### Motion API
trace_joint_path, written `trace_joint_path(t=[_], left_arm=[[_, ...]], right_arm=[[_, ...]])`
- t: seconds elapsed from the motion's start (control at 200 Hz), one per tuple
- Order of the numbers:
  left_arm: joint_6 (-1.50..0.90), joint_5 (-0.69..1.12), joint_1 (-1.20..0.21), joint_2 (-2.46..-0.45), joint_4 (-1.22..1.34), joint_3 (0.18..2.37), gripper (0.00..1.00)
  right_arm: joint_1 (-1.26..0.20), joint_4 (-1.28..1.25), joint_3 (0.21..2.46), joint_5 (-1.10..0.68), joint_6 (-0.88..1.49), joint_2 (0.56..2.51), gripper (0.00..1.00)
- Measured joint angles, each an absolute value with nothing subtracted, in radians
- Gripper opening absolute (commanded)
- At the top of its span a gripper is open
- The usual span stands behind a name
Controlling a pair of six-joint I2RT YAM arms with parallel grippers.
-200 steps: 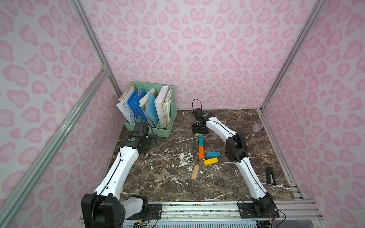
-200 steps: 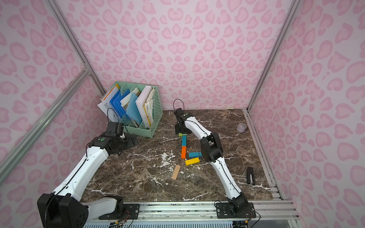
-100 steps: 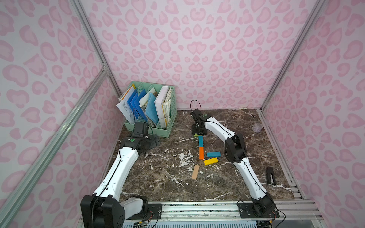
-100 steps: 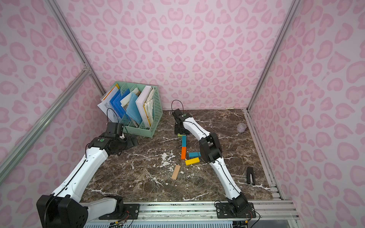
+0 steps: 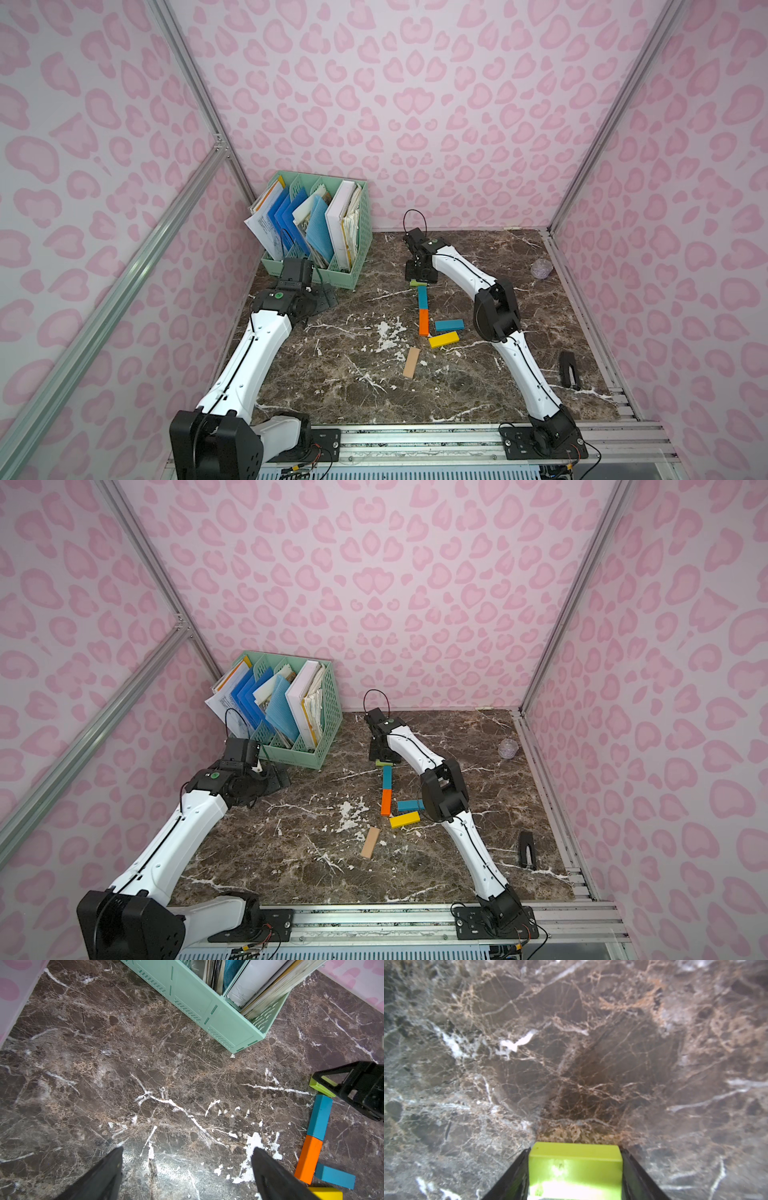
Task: Assemble a giraffe with building blocks
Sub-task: Adjust the building block at the center of the board.
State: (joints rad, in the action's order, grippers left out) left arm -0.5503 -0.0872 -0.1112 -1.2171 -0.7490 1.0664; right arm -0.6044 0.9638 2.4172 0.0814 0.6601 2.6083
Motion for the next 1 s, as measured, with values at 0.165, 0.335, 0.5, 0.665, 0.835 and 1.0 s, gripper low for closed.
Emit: trace_joint_path(t=[0.165, 0.335, 0.5, 0.665, 0.835, 1.0], left_arm=[[-0.550, -0.087, -0.111, -1.216, -0.749, 1.066, 0.98], [-0.550, -0.087, -0.111, -1.205, -0.749, 1.066, 0.99], [-0.550, -0.087, -0.111, -1.202, -0.750, 1.066, 0.99], [-0.550, -0.087, -0.112, -1.196, -0.750, 1.066, 0.99], [-0.549, -0.087, -0.111, -1.196, -0.752, 1.070, 0.99], [-0.548, -0.083, -0.111, -1.196, -0.753, 1.071, 0.98]], right_arm=[[-0.615, 0.964, 2.417, 0.083, 0.659, 2.608, 0.63], [-0.624, 0.965, 2.417, 0.086, 0.659, 2.608, 0.63], [-0.624, 0.969, 2.417, 0.096, 0.661, 2.608, 0.63], [-0.624, 0.978, 2.417, 0.115, 0.669, 2.607, 0.63], [-0.624, 0.989, 2.417, 0.121, 0.669, 2.605, 0.63], [-0.624, 0.991, 2.417, 0.122, 0.669, 2.605, 0.65]])
